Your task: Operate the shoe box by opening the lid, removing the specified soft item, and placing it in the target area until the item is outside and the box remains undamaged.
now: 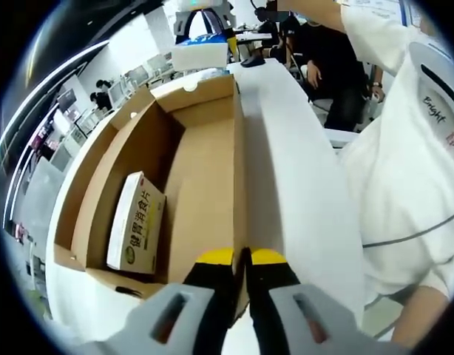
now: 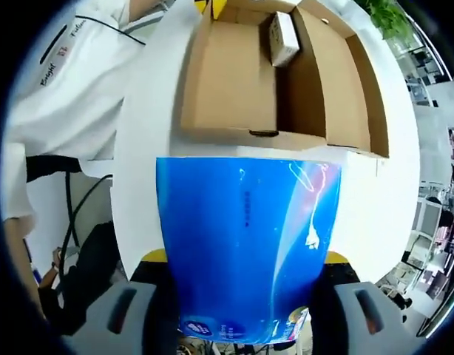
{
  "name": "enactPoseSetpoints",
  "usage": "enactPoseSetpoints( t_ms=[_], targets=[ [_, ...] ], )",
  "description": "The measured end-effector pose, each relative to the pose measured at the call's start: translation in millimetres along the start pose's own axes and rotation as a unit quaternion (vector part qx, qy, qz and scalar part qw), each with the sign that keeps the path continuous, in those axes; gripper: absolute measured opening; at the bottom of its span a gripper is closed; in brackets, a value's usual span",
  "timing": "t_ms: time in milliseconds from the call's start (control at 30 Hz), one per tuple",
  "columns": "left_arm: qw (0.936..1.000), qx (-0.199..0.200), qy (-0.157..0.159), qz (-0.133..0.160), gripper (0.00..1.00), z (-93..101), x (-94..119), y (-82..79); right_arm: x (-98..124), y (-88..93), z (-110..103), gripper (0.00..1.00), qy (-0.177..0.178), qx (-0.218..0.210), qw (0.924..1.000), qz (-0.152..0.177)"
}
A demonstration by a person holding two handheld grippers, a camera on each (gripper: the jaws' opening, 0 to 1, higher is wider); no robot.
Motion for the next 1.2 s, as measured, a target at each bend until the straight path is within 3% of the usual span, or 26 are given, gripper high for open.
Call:
enactPoseSetpoints(
  t_ms=[233,467,567,1000,1100,1200],
  targets=[
    [1.0,-0.003,-0.002,0.002,0.04,0.3,-0.2,0.5,-20.6,7.2,3.4,0.7,-0.021,-0.009,0.9997,-0.006],
    [1.0,-0.003,-0.003,0.001,0.04,0.2,-0.4,0.6,-30.0,10.0,11.2,0.7,-0.006,-0.003,1.0,-0.006],
    [1.0,-0.003,-0.004,0.002,0.04,0.1,-0.3,0.6,-33.6,10.1,7.1,0.7,-0.021,-0.002,0.9997,-0.011],
    [1.0,-0.002,-0.004,0.001,0.04,-0.9,0.1,0.5,-37.2,7.5,8.7,0.71,-0.019,0.007,0.9998,0.001],
    [1.0,-0.002,-0.005,0.001,0.05,-0.8,0.2,0.5,-43.2,11.1,7.3,0.71,-0.039,-0.001,0.9992,0.01],
    [0.9999,-0.006,-0.009,0.004,0.05,-0.5,0.3,0.8,-44.3,10.2,6.7,0.72,-0.035,0.001,0.9993,0.01]
  ],
)
Point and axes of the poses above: the point that each gripper's makers call its tool centre point, and the gripper's own axes: x roughly backward along the fingers, z roughly to its right, y roughly out of its underside, the point moved 8 cm from there along x, roughly backward along the fingers, and after that the axes turned 1 degree about -y, right-handed, at the moved point
